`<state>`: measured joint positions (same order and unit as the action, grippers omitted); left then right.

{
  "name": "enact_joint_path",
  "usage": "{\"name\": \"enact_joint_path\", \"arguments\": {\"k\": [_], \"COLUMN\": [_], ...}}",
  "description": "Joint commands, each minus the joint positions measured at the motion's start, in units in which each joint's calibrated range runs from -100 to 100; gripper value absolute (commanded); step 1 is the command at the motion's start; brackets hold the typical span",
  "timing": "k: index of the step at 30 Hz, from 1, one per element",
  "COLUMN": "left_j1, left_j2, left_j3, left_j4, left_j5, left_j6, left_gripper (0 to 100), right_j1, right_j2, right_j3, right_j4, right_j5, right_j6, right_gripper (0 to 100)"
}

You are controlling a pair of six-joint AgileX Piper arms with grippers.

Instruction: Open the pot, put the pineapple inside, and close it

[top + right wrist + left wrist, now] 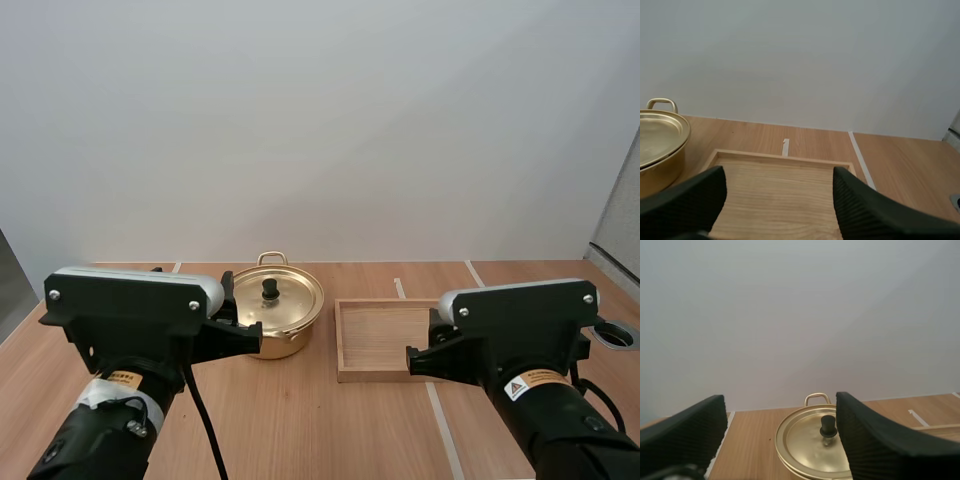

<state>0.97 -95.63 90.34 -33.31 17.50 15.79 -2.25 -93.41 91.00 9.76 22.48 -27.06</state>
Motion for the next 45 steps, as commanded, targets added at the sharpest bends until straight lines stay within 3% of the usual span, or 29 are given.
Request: {"name": "enact_joint_path", "arguments": {"k": [1, 5, 9, 18, 21, 25, 29, 33, 41, 42, 43, 45], "left_j1": [0.92, 0.92, 0.99, 1.94, 1.94, 1.94, 1.94, 1.94, 1.71, 1.71, 1.71, 1.71], "left_j2": [-2.36, -4.0, -4.25, -4.37, -4.37, -4.37, -4.37, -4.37, -4.37, -4.37, -4.37, -4.37], "left_j3": [7.0, 9.66, 9.66, 9.66, 9.66, 9.66, 9.66, 9.66, 9.66, 9.66, 9.66, 9.66], "left_j4": [1.92, 2.04, 4.28, 17.09, 20.53, 21.89, 22.38, 27.17, 26.96, 26.96, 26.96, 26.72], "left_j5": [-1.31, -0.86, 10.28, 12.92, 12.52, 9.6, 9.28, 9.99, 11.66, 11.66, 11.66, 11.66], "left_j6": [-0.66, -1.72, -3.92, -20.1, -19.96, -19.47, -19.47, -19.47, -17.12, -17.12, -17.12, -17.12], "left_gripper": [100, 100, 100, 100, 100, 100, 100, 100, 100, 95, 76, 30], "right_j1": [-0.15, -0.15, -0.15, -0.15, -0.15, -0.64, -1.06, -1.36, -1.36, -1.36, -1.36, -1.36], "right_j2": [-3.15, -4.02, -4.02, -4.02, -4.02, -4.02, -4.02, -4.02, -4.02, -4.02, -4.02, -4.02], "right_j3": [6.65, 8.41, 9.0, 9.0, 9.0, 9.0, 9.0, 9.0, 9.0, 9.0, 9.0, 9.0], "right_j4": [1.56, 2.08, 2.46, 2.46, 1.95, -4.36, -4.49, -4.38, -2.32, -2.32, -2.32, -1.54], "right_j5": [4.29, 7.66, 7.27, 6.67, 6.7, 1.91, 1.35, 2.6, 5.23, 5.71, 6.06, 6.75], "right_j6": [-0.47, -0.47, -0.47, -0.47, -0.47, -0.57, -0.57, -0.57, -0.57, -0.99, -1.47, -2.32], "right_gripper": [100, 100, 100, 100, 100, 100, 100, 100, 100, 100, 98, 48]}}
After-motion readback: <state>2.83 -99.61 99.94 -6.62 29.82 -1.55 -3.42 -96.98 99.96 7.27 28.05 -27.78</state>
